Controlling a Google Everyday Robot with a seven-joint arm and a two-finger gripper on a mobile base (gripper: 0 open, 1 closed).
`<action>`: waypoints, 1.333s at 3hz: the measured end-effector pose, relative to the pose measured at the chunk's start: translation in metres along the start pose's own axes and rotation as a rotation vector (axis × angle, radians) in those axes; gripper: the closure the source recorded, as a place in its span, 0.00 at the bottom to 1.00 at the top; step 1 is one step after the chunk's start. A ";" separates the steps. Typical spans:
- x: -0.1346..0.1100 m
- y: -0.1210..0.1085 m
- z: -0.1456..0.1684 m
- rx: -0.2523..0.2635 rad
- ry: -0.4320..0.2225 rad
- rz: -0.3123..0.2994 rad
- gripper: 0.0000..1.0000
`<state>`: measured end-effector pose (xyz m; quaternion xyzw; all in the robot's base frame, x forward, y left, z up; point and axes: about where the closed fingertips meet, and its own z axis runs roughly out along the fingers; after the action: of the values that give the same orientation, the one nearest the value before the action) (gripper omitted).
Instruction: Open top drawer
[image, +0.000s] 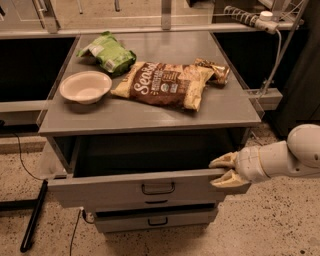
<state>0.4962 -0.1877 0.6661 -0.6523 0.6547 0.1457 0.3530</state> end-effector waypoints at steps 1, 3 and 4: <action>0.000 0.000 0.000 0.000 0.000 0.000 0.59; -0.001 0.000 -0.001 -0.004 -0.003 0.001 0.12; 0.014 0.019 0.000 -0.029 -0.019 0.025 0.14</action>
Offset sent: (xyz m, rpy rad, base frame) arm 0.0000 0.0000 0.0000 0.0000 0.0000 0.0001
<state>0.4791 -0.1961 0.6515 -0.6476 0.6573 0.1659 0.3479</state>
